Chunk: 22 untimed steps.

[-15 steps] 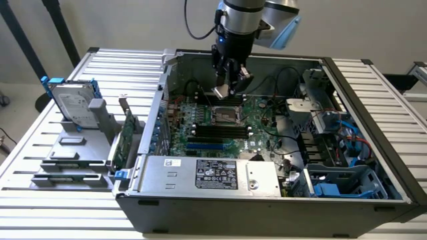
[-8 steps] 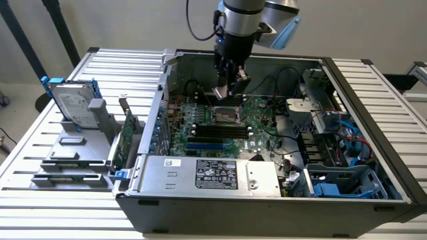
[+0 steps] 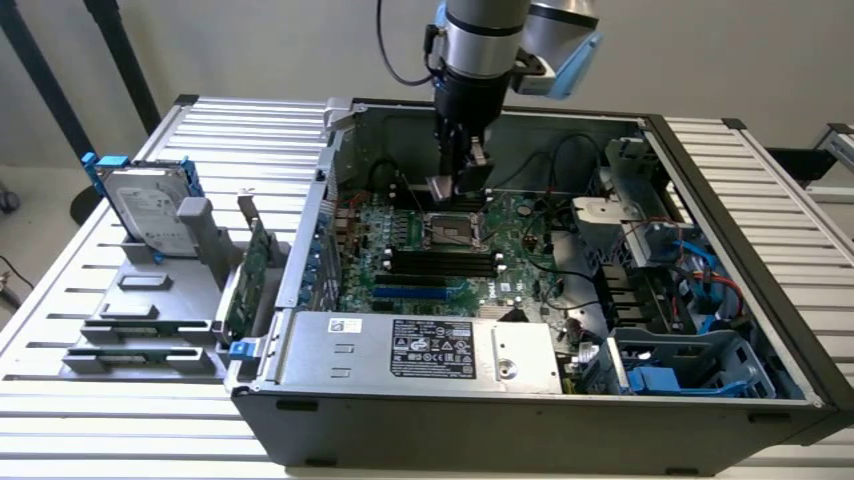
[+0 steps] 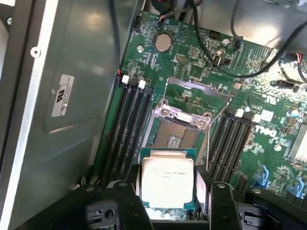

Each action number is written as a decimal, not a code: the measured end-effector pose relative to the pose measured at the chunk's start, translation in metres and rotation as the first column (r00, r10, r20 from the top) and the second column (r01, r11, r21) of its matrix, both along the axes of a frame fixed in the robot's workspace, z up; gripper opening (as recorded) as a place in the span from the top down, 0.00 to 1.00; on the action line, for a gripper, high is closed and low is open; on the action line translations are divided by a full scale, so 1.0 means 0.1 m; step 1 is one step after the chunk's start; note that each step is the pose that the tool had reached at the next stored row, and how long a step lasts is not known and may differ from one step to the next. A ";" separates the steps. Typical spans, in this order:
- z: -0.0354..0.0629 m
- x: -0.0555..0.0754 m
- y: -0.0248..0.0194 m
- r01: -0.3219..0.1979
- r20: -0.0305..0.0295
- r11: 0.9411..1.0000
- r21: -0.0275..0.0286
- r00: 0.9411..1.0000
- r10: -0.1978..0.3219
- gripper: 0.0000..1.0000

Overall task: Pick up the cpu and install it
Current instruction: 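Place the cpu into insertion slot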

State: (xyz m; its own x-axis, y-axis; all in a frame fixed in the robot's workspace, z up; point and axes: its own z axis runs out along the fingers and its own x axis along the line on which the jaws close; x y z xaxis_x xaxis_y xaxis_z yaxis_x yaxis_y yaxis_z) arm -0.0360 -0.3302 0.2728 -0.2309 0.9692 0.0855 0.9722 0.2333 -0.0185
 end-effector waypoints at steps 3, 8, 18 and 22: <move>-0.037 0.00 0.000 0.055 0.000 0.999 0.000 0.999 -0.055 0.45; -0.109 0.00 -0.001 0.139 0.000 0.990 0.000 0.990 -0.139 0.45; -0.184 0.00 -0.038 0.202 0.000 0.979 0.000 0.979 -0.202 0.45; -0.216 0.00 -0.042 0.202 0.000 0.979 0.000 0.979 -0.202 0.45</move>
